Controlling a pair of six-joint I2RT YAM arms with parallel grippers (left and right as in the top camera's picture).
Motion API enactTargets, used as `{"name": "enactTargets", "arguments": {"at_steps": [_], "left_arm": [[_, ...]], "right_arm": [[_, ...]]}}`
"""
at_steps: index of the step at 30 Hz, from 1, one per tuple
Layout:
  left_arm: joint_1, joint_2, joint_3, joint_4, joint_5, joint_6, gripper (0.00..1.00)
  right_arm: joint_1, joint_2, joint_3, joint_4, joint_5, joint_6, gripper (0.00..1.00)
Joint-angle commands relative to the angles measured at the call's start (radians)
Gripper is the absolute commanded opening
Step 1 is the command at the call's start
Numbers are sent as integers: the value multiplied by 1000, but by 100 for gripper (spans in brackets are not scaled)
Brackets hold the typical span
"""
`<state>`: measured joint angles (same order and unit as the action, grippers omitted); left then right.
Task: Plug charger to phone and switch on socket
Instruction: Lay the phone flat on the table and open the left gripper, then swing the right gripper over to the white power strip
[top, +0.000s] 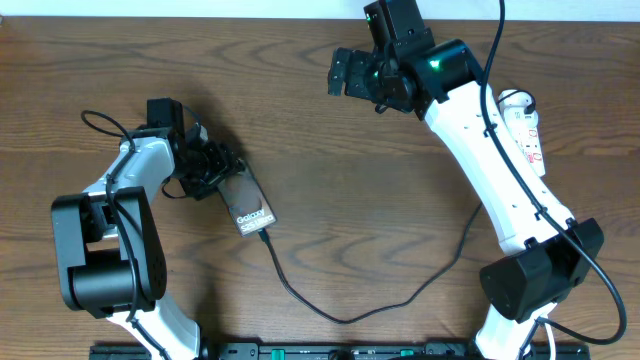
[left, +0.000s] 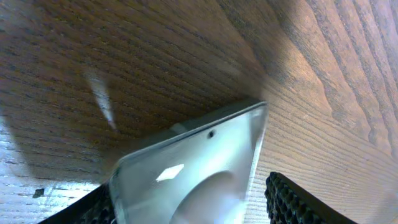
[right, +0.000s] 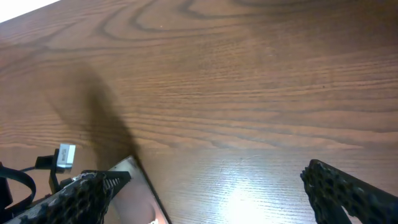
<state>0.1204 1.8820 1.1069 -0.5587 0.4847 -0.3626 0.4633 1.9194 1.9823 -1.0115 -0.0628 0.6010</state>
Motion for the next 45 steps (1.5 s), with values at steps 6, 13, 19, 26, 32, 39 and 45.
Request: {"name": "enactTargets", "arguments": {"at_steps": [6,13,19,26,32,39,45], "left_arm": [[7,74,-56,-16,-168,10,70],[7,72,-55,-1,-158,28,85],[7,63,-35,-13,-118,73,92],[7,-31,-13,-12,14,129,93],[7,-196,-13,-10,78,160,93],[7,-452,-13,-8,131,160,93],[7,-649,-13,-5,168,166,93]], "right_arm": [[10,-10,11,-2,12,-11,99],[10,-10,11,-3,12,-11,99],[9,-10,11,-3,12,-11,99],[10,-10,11,-3,28,-11,99],[10,-10,11,-3,31,-12,99],[10,-10,11,-3,34,-12,99],[7,-10,11,-34,34,-21,99]]}}
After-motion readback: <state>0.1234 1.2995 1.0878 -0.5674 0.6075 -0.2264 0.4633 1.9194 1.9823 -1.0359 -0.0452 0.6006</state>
